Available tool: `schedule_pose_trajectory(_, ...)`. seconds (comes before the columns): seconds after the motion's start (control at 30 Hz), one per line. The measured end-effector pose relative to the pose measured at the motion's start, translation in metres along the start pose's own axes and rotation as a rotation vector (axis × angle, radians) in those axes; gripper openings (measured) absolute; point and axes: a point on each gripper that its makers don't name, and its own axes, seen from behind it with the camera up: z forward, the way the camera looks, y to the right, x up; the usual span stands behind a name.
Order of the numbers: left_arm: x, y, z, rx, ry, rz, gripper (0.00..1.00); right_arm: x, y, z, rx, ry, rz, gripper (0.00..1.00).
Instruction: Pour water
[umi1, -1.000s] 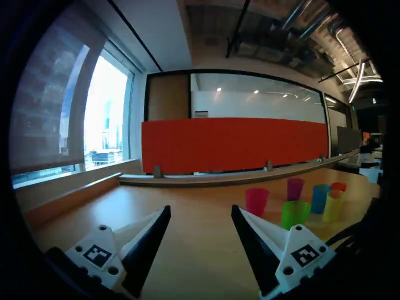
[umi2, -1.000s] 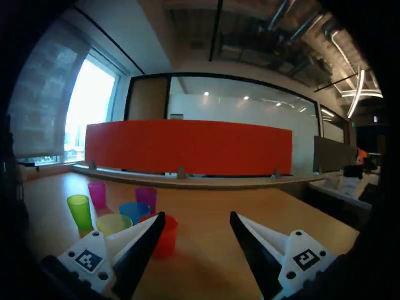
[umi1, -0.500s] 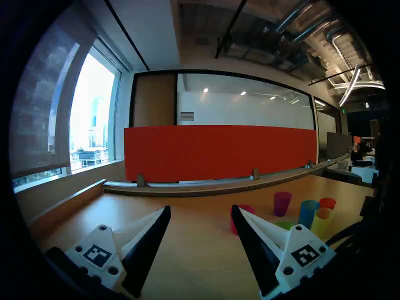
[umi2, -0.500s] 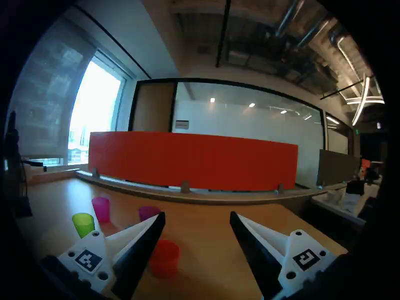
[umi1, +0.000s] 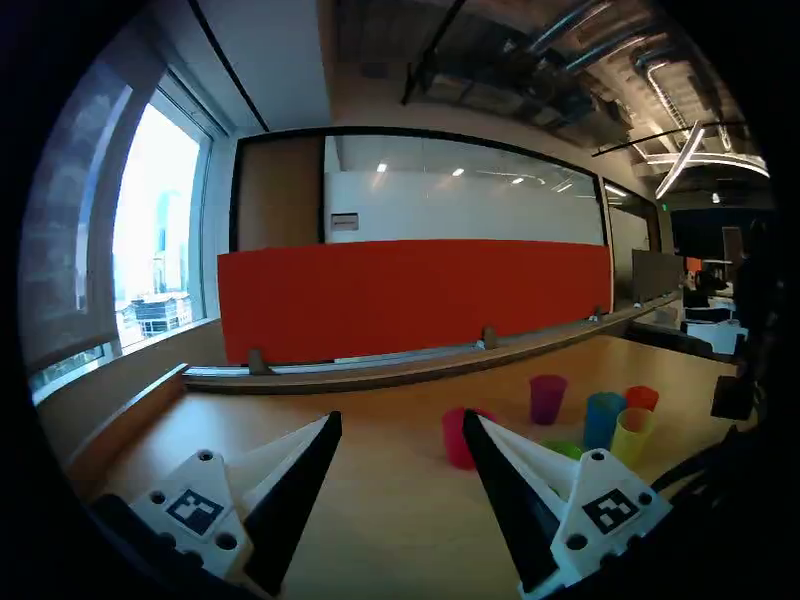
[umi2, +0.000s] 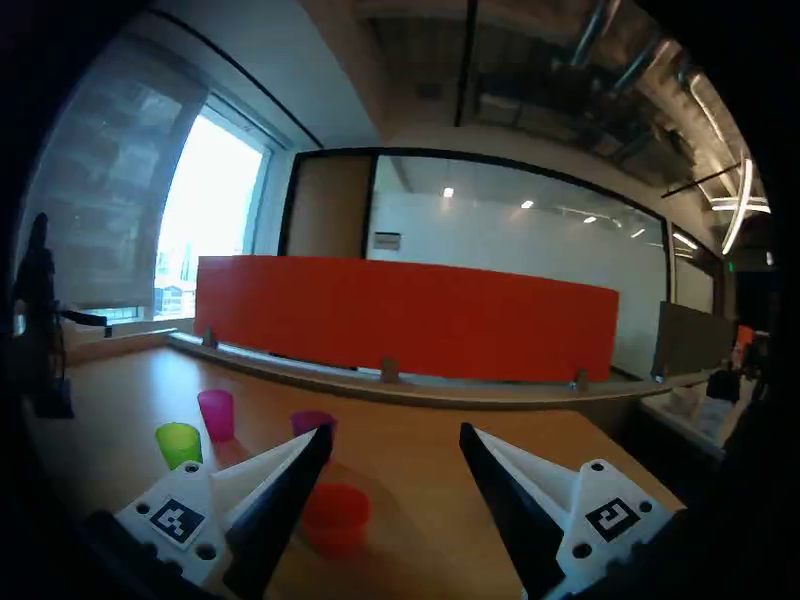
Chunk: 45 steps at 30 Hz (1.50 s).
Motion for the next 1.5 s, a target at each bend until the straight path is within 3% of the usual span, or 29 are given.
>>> schedule_pose_trajectory(0.4,-0.004,0.011,0.017,-0.112,-0.069,0.042,0.90,0.003,-0.022,0.005,0.167,-0.075,-0.065,1.00)
schedule_pose_trajectory(0.8,-0.027,0.051,0.026,-0.300,-0.177,0.103,0.90,-0.002,-0.035,0.014,0.300,-0.184,-0.125,1.00)
schedule_pose_trajectory(1.1,-0.041,0.069,0.030,-0.385,-0.230,0.137,0.90,-0.013,-0.045,0.017,0.387,-0.242,-0.190,1.00)
schedule_pose_trajectory(1.5,-0.055,0.093,0.036,-0.490,-0.289,0.177,0.90,-0.032,-0.049,0.034,0.445,-0.353,-0.172,1.00)
